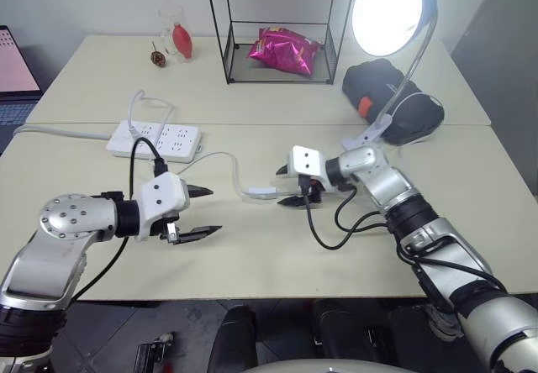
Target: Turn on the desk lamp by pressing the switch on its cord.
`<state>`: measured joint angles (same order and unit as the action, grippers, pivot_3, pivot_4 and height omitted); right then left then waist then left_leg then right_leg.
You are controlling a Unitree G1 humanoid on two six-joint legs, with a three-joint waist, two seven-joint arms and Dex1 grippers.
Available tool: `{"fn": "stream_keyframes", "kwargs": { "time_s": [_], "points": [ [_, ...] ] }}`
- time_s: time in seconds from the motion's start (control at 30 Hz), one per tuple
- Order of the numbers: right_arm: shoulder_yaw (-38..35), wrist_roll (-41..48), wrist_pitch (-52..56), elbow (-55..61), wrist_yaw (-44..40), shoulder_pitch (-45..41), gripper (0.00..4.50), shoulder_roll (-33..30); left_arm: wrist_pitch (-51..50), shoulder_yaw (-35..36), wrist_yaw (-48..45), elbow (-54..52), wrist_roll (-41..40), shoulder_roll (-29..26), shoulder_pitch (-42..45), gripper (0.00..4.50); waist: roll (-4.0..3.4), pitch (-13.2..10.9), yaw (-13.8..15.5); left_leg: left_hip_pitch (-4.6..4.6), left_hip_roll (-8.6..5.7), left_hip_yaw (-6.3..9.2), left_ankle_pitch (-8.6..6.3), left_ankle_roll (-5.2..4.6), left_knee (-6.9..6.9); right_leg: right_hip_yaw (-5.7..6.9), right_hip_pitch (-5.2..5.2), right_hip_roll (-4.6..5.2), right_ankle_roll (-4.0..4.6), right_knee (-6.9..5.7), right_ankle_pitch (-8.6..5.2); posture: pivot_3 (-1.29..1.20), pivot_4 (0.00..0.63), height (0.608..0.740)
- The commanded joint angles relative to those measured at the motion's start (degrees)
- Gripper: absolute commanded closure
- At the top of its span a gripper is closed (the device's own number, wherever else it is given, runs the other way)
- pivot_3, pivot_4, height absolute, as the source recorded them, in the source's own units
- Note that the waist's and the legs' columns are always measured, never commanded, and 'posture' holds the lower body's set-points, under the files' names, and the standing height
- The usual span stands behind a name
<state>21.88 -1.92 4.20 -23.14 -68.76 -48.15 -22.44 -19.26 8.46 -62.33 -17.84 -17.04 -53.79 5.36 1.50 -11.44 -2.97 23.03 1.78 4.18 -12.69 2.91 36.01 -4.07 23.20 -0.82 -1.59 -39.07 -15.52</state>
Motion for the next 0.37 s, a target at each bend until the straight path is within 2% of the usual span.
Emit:
{"fn": "stream_keyframes", "kwargs": {
  "time_s": [0.03, 0.2, 0.37],
  "points": [
    [-5.7, 7.4, 6.0, 15.3, -5.9, 4.7, 0.06, -7.5, -2.4, 4.7, 1.0, -3.4, -1.4, -1.7, -3.1, 0.76, 0.0, 0.0, 0.0, -0.01, 0.0, -0.01, 0.0, 0.0, 0.0, -0.01, -0.02, 0.01, 0.0, 0.0, 0.0, 0.0, 0.15, 0.74],
    [-11.6, 14.0, 14.5, 28.4, -7.1, 12.1, 0.06, -16.0, -3.8, 8.1, 1.1, -5.6, -3.5, -1.6, -6.2, 0.76, -0.01, 0.0, 0.0, 0.02, -0.01, 0.0, -0.01, 0.0, -0.03, 0.01, 0.01, 0.05, 0.03, 0.02, -0.05, 0.0, 0.15, 0.74],
    [-14.1, 17.7, 20.5, 36.0, -4.2, 16.3, 0.06, -18.4, -2.8, 8.9, 0.9, -5.2, -5.2, -0.4, -6.6, 0.76, -0.01, 0.0, -0.2, -0.11, 0.02, -0.03, 0.0, 0.0, -0.02, -0.02, -0.02, 0.01, -0.06, -0.05, -0.08, 0.0, 0.15, 0.74]
  ]
}}
